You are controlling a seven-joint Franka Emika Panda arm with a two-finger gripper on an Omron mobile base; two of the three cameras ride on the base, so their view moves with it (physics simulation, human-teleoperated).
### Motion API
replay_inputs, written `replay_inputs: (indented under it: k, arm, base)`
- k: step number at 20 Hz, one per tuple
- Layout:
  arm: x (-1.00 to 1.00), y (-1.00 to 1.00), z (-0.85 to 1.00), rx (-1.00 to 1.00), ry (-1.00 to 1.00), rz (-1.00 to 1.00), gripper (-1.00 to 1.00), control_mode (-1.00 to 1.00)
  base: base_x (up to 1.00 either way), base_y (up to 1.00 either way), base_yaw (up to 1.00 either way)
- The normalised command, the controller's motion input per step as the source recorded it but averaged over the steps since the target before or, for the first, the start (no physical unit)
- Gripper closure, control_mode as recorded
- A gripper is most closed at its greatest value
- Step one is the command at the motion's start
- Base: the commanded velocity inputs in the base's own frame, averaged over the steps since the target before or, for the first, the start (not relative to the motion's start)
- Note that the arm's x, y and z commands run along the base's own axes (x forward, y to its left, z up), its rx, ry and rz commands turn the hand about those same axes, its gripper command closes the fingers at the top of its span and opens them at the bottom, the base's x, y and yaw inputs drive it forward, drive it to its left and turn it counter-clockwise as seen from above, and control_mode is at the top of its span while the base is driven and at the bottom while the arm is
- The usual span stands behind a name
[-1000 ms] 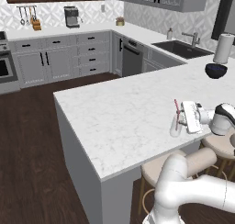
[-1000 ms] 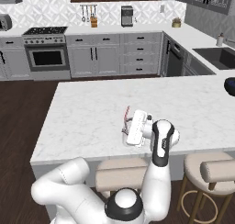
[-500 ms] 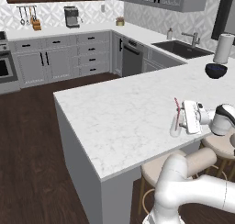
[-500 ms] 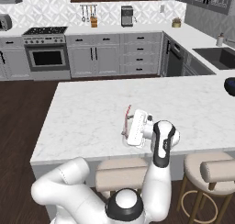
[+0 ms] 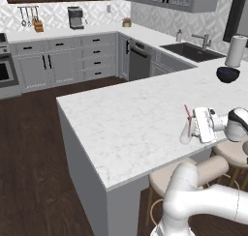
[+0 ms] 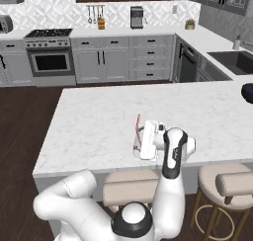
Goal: Take a straw from the drawer in front and place it inside the glass cup on the dining counter.
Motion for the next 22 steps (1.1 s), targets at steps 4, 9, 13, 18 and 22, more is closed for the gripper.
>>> replay_inputs:
  k: [4,9,13,18,22]
  arm:
    - [-0.01,0.00,-0.07,-0.35,-0.04,-0.07,-1.00,-1.00]
    - [0.00,0.04,-0.02,-0.36,-0.01,-0.08,-1.00,-1.00]
    - [-0.18,0.11,0.00,-0.35,-0.09,-0.07,-1.00,-1.00]
    - [-0.06,0.03,0.00,-0.29,-0.09,-0.07,-1.00,-1.00]
    - [-0.08,-0.07,0.14,-0.23,-0.29,-0.10,-1.00,-1.00]
  base:
    - [0.00,0.00,0.00]
    - [0.00,0.00,0.00]
    - [0.00,0.00,0.00]
    - [0.00,0.00,0.00]
    - [0.00,0.00,0.00]
